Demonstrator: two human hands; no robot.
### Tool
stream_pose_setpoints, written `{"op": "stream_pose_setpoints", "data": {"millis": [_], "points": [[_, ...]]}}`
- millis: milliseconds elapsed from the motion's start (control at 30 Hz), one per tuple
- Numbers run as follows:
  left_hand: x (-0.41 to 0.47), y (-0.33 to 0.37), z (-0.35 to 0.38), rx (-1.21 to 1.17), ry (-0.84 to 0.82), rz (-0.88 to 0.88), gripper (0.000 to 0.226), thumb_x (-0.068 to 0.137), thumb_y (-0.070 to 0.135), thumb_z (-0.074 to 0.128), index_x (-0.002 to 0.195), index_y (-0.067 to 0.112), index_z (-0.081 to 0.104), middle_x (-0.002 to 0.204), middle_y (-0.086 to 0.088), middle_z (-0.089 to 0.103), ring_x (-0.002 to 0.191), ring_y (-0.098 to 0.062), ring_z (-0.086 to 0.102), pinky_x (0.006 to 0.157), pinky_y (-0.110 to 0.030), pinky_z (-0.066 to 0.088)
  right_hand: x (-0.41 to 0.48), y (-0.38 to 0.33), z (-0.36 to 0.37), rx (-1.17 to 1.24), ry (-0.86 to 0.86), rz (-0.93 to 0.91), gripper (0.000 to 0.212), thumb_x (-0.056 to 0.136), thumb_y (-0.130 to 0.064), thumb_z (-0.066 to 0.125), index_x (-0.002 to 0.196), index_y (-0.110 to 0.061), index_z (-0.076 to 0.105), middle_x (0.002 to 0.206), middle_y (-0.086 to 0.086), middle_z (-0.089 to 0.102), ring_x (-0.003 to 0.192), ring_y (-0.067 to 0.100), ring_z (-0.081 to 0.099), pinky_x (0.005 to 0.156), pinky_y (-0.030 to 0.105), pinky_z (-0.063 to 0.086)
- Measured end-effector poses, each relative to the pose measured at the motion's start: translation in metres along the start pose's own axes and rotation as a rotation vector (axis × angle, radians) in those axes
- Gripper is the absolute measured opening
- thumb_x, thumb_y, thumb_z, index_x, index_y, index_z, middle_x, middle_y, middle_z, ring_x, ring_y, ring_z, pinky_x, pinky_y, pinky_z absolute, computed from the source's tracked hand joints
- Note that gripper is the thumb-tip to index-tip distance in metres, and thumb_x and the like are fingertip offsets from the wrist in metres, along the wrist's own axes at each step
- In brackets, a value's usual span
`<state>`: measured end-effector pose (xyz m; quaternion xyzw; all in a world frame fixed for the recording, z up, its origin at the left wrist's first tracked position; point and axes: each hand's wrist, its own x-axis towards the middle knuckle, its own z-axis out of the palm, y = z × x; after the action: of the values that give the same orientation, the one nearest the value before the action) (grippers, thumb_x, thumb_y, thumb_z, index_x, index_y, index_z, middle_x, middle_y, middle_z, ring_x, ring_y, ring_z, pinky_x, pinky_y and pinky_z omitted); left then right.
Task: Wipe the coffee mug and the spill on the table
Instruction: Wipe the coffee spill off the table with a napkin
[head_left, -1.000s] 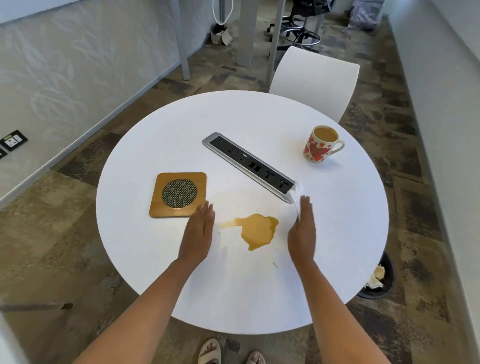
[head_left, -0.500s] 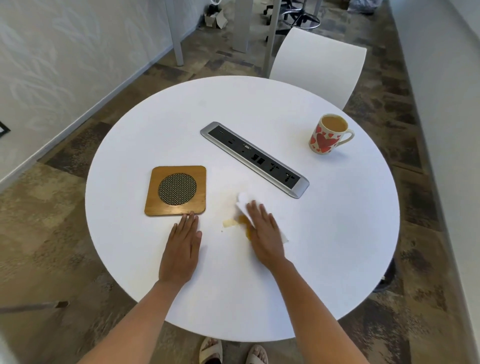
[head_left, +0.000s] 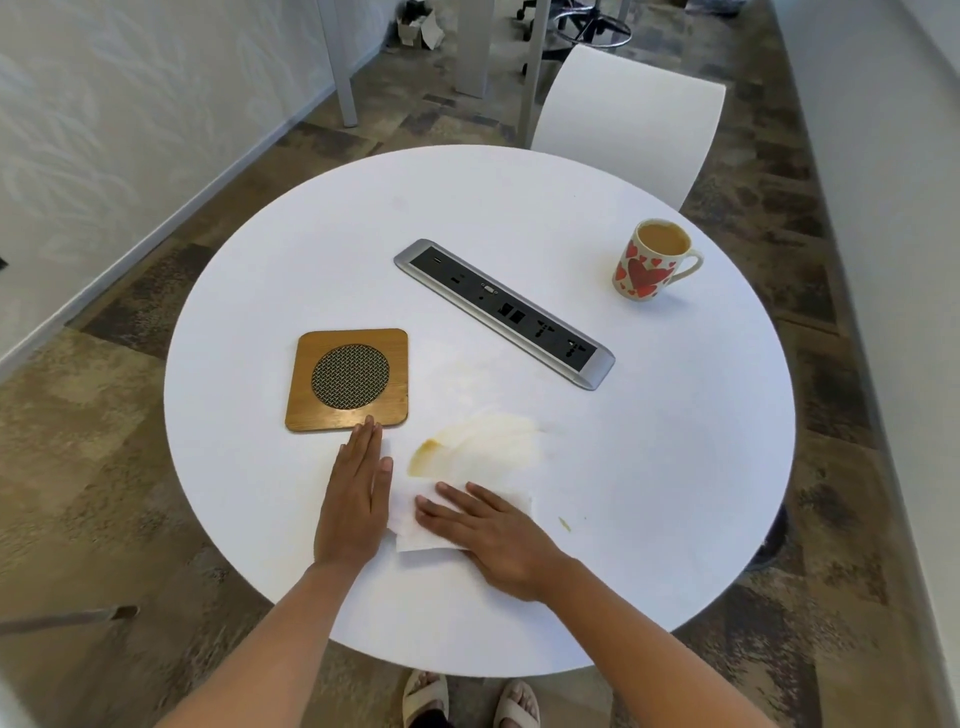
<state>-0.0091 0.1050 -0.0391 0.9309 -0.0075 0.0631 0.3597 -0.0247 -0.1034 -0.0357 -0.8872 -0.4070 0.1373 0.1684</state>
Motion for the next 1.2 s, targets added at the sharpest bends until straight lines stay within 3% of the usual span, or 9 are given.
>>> {"op": "stream_pose_setpoints", "data": {"millis": [367, 600, 733, 833, 900, 967, 1033, 1133, 1200], "points": [[-0.001, 0.0, 0.001, 0.004, -0.007, -0.014, 0.056, 0.095, 0.032, 0.02, 0.143, 0.005, 0.03, 0.153, -0.002, 0.026, 0.142, -0.01, 0.017, 0.117, -0.029, 0.01, -0.073, 0.044, -0.019, 0.011, 0.081, 0.346, 0.074, 0.092, 0.005, 0.029, 0.147, -0.037, 0.002, 0.153, -0.026, -0.002, 0.142, -0.004, -0.011, 0.118, 0.022, -0.007], [-0.002, -0.001, 0.001, -0.011, -0.012, -0.02, 0.056, 0.095, 0.032, 0.02, 0.143, 0.006, 0.031, 0.153, 0.0, 0.026, 0.141, -0.008, 0.016, 0.115, -0.022, 0.006, -0.053, -0.016, 0.005, 0.172, 0.344, 0.687, 0.063, 0.096, 0.002, 0.023, 0.148, -0.027, 0.004, 0.15, -0.02, -0.007, 0.143, 0.003, -0.012, 0.116, 0.02, -0.011], [-0.001, -0.001, 0.002, -0.053, 0.005, -0.022, 0.055, 0.095, 0.033, 0.021, 0.143, 0.007, 0.032, 0.152, -0.001, 0.028, 0.142, -0.01, 0.019, 0.117, -0.031, 0.013, -0.024, -0.059, 0.013, 0.266, 0.359, 0.625, 0.058, 0.1, -0.006, 0.022, 0.148, -0.032, 0.004, 0.149, -0.023, -0.01, 0.141, 0.001, -0.016, 0.115, 0.019, -0.011], [-0.002, -0.002, 0.001, -0.126, 0.053, -0.04, 0.053, 0.096, 0.033, 0.022, 0.142, 0.01, 0.033, 0.151, 0.003, 0.031, 0.14, -0.009, 0.023, 0.116, -0.038, 0.02, -0.003, -0.076, 0.0, 0.879, 0.488, 0.649, 0.046, 0.103, -0.022, 0.027, 0.145, -0.039, 0.017, 0.152, -0.024, 0.016, 0.14, -0.007, 0.012, 0.118, 0.024, 0.007], [-0.002, -0.003, 0.0, -0.155, 0.07, -0.05, 0.053, 0.096, 0.035, 0.022, 0.142, 0.012, 0.033, 0.149, 0.009, 0.029, 0.139, -0.005, 0.022, 0.116, -0.039, 0.022, 0.01, -0.068, -0.018, 1.472, 0.696, 0.778, 0.042, 0.102, -0.028, 0.034, 0.144, -0.029, 0.032, 0.145, -0.005, 0.043, 0.132, 0.013, 0.042, 0.113, 0.039, 0.03], [-0.003, -0.003, 0.0, -0.164, 0.077, -0.054, 0.053, 0.096, 0.035, 0.022, 0.142, 0.013, 0.033, 0.148, 0.012, 0.028, 0.139, -0.003, 0.021, 0.116, -0.038, 0.022, 0.013, -0.05, -0.034, 1.821, 0.87, 0.865, 0.034, 0.101, -0.022, 0.036, 0.134, -0.021, 0.045, 0.133, 0.01, 0.055, 0.119, 0.03, 0.055, 0.101, 0.046, 0.044], [-0.003, -0.002, 0.0, -0.169, 0.079, -0.057, 0.053, 0.096, 0.034, 0.023, 0.142, 0.012, 0.033, 0.149, 0.009, 0.029, 0.139, -0.003, 0.021, 0.116, -0.039, 0.022, 0.012, -0.033, -0.047, 1.776, 0.899, 0.944, 0.029, 0.1, -0.012, 0.037, 0.125, -0.014, 0.05, 0.123, 0.016, 0.06, 0.109, 0.036, 0.06, 0.095, 0.049, 0.049], [-0.003, -0.002, 0.0, -0.164, 0.071, -0.056, 0.053, 0.095, 0.033, 0.024, 0.143, 0.011, 0.033, 0.151, 0.002, 0.03, 0.14, -0.007, 0.022, 0.116, -0.041, 0.022, 0.007, -0.009, -0.048, 1.24, 0.771, 1.113, 0.036, 0.095, -0.007, 0.042, 0.13, -0.013, 0.046, 0.126, 0.012, 0.058, 0.115, 0.03, 0.055, 0.101, 0.043, 0.045], [-0.002, -0.001, 0.0, -0.145, 0.066, -0.051, 0.053, 0.095, 0.032, 0.023, 0.143, 0.009, 0.032, 0.151, 0.0, 0.03, 0.14, -0.007, 0.021, 0.116, -0.04, 0.022, 0.004, 0.0, -0.043, 0.887, 0.743, 1.13, 0.04, 0.09, -0.004, 0.045, 0.129, -0.013, 0.048, 0.122, 0.007, 0.06, 0.113, 0.027, 0.055, 0.094, 0.032, 0.044]]}}
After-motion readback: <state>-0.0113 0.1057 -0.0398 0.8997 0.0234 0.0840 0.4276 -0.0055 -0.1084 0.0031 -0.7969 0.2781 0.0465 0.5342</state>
